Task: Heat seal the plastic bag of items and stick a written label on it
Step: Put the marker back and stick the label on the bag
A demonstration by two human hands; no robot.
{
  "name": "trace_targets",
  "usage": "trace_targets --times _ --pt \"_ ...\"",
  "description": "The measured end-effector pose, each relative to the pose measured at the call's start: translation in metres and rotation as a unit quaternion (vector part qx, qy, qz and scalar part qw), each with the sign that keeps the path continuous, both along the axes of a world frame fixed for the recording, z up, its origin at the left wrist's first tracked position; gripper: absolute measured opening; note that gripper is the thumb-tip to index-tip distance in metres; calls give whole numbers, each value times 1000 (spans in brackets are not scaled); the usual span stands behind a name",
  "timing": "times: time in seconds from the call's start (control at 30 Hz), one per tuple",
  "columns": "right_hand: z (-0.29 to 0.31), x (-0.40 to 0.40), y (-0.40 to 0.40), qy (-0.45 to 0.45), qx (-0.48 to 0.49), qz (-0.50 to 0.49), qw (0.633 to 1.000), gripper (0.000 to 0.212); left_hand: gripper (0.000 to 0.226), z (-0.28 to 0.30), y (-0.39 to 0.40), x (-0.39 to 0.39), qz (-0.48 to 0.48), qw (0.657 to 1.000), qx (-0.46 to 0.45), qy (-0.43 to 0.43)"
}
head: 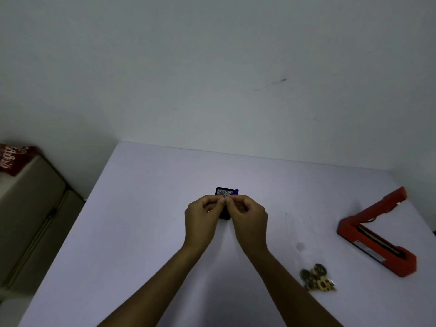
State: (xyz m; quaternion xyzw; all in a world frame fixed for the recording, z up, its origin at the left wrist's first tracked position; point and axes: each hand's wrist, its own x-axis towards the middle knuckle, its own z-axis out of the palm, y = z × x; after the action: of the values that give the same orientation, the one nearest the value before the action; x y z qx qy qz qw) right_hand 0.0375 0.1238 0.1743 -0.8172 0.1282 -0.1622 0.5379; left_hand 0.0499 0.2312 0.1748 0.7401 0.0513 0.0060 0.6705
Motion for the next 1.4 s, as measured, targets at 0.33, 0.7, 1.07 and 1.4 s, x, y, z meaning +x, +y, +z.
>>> trace_targets --times 0.33,0.7,1.07,1.4 --pt "-3 1 -1 8 7 10 1000 13 2 2 1 3 1 999 54 3" --pt "-73 -15 -24 255 164 -36 952 10 5 -17 23 2 22 995 62 71" --pt "-128 -55 -39 450 144 24 881 12 9 -26 30 -10 31 993 68 96" --pt "-60 -40 -64 264 25 98 959 36 5 -37 -9 -11 -15 993 87 79"
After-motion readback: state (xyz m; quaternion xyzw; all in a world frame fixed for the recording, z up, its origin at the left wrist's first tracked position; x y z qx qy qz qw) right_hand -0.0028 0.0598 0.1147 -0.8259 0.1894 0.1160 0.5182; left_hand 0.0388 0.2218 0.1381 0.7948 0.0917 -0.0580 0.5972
